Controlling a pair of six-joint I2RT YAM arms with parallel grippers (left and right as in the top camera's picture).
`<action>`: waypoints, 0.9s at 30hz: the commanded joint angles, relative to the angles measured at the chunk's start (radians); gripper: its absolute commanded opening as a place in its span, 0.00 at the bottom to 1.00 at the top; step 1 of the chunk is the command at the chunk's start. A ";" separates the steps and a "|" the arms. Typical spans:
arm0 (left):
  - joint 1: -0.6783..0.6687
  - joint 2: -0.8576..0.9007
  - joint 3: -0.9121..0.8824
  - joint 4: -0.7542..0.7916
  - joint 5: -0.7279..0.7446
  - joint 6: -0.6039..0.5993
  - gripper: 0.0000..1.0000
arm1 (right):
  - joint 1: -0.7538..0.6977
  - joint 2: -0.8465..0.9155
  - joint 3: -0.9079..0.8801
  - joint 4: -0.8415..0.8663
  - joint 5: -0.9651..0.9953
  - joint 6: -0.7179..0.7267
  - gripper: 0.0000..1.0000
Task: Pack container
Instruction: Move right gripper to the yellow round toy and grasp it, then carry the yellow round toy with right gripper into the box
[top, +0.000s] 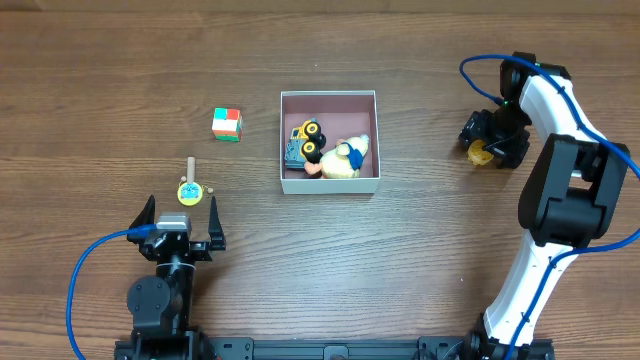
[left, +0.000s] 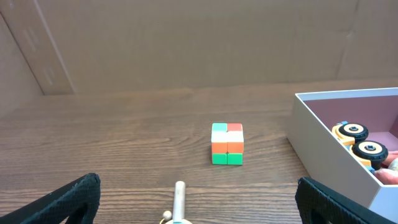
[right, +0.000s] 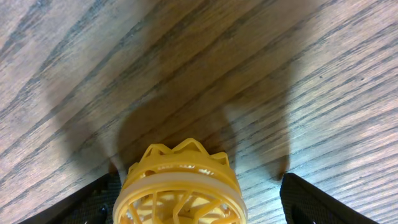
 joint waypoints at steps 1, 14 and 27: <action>0.008 -0.010 -0.005 0.001 0.007 0.009 1.00 | 0.004 -0.021 -0.022 0.011 0.010 -0.007 0.84; 0.008 -0.010 -0.005 0.001 0.007 0.009 1.00 | 0.004 -0.021 0.002 -0.009 0.010 -0.006 0.71; 0.008 -0.010 -0.005 0.001 0.007 0.009 1.00 | 0.004 -0.021 0.051 -0.054 0.010 -0.006 0.57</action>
